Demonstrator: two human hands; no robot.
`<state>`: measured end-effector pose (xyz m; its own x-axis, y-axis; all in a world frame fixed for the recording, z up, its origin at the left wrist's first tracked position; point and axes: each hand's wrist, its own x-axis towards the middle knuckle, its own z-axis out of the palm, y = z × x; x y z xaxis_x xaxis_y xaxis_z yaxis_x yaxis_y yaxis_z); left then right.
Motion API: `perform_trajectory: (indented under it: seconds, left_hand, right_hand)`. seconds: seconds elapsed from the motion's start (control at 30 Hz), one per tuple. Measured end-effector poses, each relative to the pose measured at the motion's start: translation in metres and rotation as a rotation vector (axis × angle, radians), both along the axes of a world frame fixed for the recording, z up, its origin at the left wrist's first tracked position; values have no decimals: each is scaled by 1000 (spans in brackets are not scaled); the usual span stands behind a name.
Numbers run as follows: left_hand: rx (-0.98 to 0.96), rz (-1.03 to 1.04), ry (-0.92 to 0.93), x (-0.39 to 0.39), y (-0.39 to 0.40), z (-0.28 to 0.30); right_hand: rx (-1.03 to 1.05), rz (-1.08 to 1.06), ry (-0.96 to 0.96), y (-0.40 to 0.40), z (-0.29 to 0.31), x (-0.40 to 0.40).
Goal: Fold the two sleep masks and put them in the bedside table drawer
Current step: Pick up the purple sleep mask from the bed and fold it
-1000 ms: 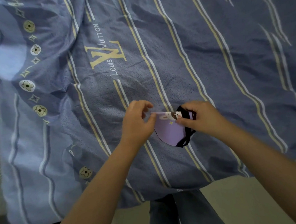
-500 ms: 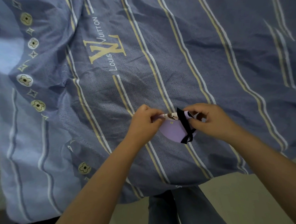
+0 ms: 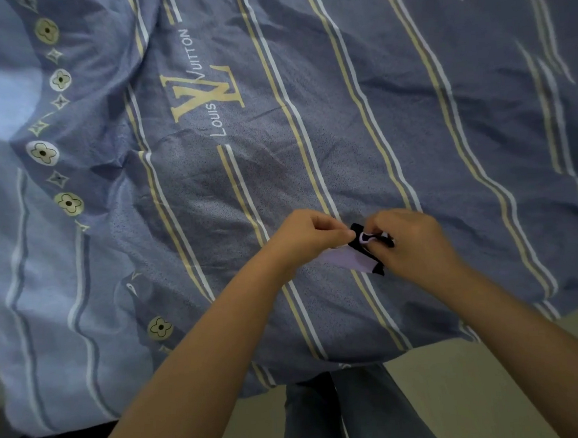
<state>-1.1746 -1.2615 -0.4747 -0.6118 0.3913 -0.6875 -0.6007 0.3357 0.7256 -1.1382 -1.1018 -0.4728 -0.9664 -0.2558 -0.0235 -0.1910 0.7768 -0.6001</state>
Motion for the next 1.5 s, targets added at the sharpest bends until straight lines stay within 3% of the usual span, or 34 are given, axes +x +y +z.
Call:
perform_trajectory:
  seconds: [0.13,0.23,0.33,0.47,0.57,0.77,0.93,1.07,1.2,1.3,1.43,1.5]
  left_hand:
    - [-39,34,-31,1,4,1]
    - [-136,86,28,2,-3,-1]
    - [-160,270,4,0,-14,-5]
    - [19,443,-144,8,-21,-7]
    - [223,602,-264,15,-15,-6]
    - [149,713,-238,2,-15,-8]
    - [185,499,-202,6,-23,-13]
    - [40,448,-97,11,-21,-21]
    - [-219,252,38,15,-26,-31]
    - [-334,114,102,18,-30,-41]
    - [-400,51,42,16,-33,-55]
    - [-434,117,65,17,-31,-63]
  right_hand:
    - [-21,27,2,1,0,2]
    - [-233,-207,-91,5,-1,6]
    - [-505,-444,-259,10,-4,9]
    - [-903,-734,-372,11,-9,5]
    - [-987,-760,-469,1,-12,0]
    - [-892,-668,-584,-5,-24,-4]
    - [-728,-558,-577,1,-24,3]
    - [-649,-467,-611,-5,-23,5]
    - [-812,-476,-861,-18,-36,11]
    - [-664,-502,-925,-26,-51,15]
    - [-323,-459,-801,-40,-68,13]
    - [-222,-413,-735,-44,-74,10]
